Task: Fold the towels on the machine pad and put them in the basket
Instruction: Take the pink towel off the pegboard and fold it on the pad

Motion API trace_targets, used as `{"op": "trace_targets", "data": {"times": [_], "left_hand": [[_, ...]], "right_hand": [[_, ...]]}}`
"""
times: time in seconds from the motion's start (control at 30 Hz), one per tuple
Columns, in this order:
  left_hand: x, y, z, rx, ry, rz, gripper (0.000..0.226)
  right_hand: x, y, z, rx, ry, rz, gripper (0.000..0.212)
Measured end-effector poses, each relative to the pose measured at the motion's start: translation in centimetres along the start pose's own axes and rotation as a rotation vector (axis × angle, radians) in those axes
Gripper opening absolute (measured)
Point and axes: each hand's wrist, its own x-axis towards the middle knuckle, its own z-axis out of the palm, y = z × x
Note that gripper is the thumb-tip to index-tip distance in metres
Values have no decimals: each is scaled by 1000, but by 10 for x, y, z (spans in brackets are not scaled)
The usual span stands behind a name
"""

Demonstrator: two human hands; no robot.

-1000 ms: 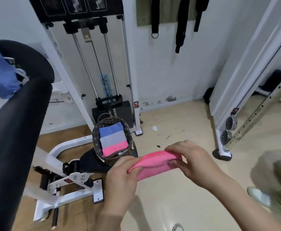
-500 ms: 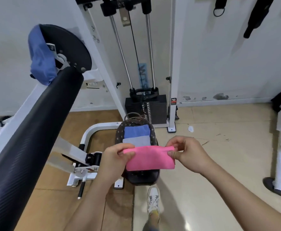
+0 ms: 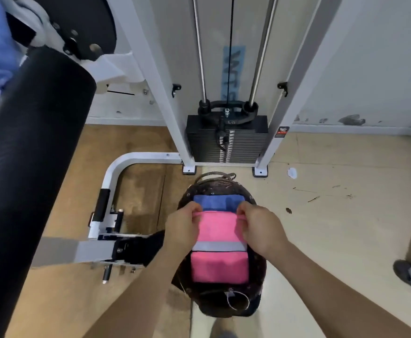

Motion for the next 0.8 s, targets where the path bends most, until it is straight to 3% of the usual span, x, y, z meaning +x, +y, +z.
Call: {"op": "trace_targets", "data": {"times": [0.1,0.3,0.43,0.57,0.7,0.8], "left_hand": [[16,-6,12,96,-46,58,19],[33,-10,32,302,-45,168,30],[34,-15,37,378,-145,142,42],[30,-16,37,376,-55,198,40],[19,-14,40,362,153,398,27],[4,-20,49,347,86,409,36]], "right_hand": [[15,0,16,-169,-62,25,32],[26,-6,30,-290,34,44,49],[22,-17,31,-98,12,-77,55],[21,-18,40,155,-151,76,44],[27,-14,38,226,-223,89,42],[29,-13,33,394,-245,158,45]]}}
